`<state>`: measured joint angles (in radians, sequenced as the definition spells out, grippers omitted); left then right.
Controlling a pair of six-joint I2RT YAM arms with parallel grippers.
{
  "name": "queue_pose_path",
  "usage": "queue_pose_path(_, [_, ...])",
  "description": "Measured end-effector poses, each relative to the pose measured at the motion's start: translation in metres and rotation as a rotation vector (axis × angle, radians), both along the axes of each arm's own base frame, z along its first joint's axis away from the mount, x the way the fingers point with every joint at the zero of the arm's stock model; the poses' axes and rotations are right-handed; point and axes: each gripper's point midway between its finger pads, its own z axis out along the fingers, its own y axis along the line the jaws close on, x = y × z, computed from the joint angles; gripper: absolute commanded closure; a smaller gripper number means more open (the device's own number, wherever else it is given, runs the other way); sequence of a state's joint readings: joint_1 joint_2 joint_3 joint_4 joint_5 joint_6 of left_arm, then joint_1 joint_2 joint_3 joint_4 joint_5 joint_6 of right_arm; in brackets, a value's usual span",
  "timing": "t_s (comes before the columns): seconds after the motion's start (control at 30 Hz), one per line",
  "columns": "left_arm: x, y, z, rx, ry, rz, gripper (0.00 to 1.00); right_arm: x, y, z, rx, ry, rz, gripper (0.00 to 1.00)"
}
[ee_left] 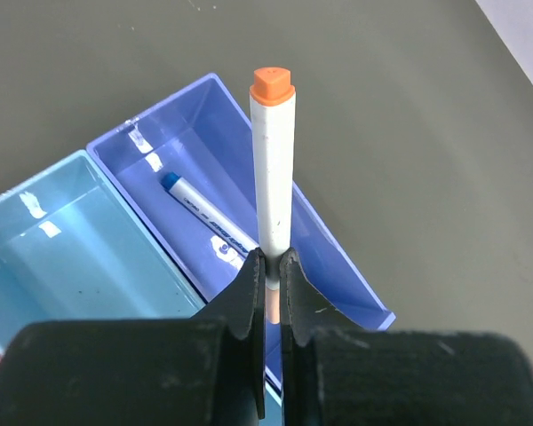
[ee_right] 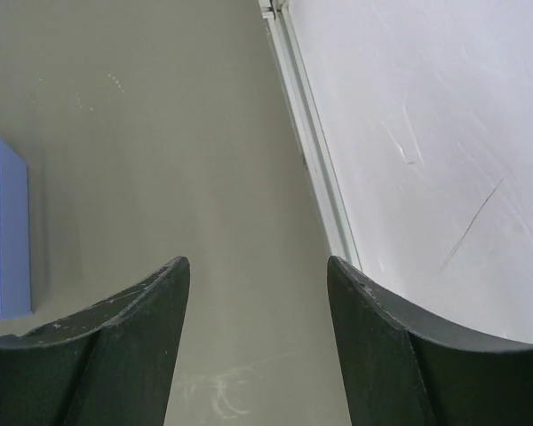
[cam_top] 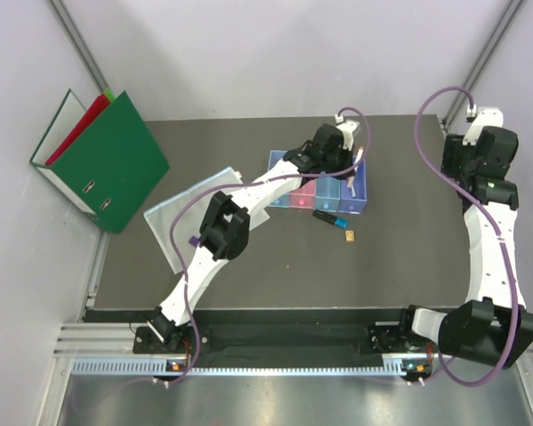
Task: Sort the stationery into containers
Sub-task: Place the pen in the storage box, then pick up the pen from the center of the board.
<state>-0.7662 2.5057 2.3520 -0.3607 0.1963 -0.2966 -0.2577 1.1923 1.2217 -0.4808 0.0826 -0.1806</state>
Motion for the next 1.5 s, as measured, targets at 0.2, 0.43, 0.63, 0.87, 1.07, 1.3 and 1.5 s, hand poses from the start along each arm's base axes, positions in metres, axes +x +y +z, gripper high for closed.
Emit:
queue_pose_path(0.2, [-0.001, 0.000, -0.013, 0.001, 0.028, 0.010, 1.00, 0.000, 0.000, 0.000, 0.002, -0.002, -0.001, 0.37])
queue_pose_path(0.43, [-0.003, 0.002, -0.024, 0.013, 0.043, 0.011, 0.76, 0.000, 0.001, 0.000, 0.008, -0.004, -0.003, 0.37])
queue_pose_path(0.63, [-0.003, 0.001, -0.029, 0.013, 0.038, 0.003, 0.51, 0.000, 0.001, 0.000, 0.009, -0.004, -0.003, 0.37])
queue_pose_path(0.87, [-0.003, -0.003, -0.024, -0.005, 0.022, -0.013, 0.39, 0.001, 0.001, 0.001, 0.010, -0.006, 0.001, 0.37])
queue_pose_path(1.07, [-0.002, -0.002, -0.016, 0.011, -0.030, -0.041, 0.27, 0.001, 0.002, 0.002, 0.011, -0.008, 0.005, 0.37])
queue_pose_path(1.3, [0.002, 0.034, 0.041, 0.094, -0.197, -0.073, 0.17, 0.000, 0.010, 0.005, 0.024, -0.007, 0.050, 0.33])
queue_pose_path(1.5, [-0.015, 0.118, 0.113, 0.272, -0.388, -0.069, 0.14, 0.001, 0.029, 0.018, 0.031, -0.006, 0.159, 0.09])
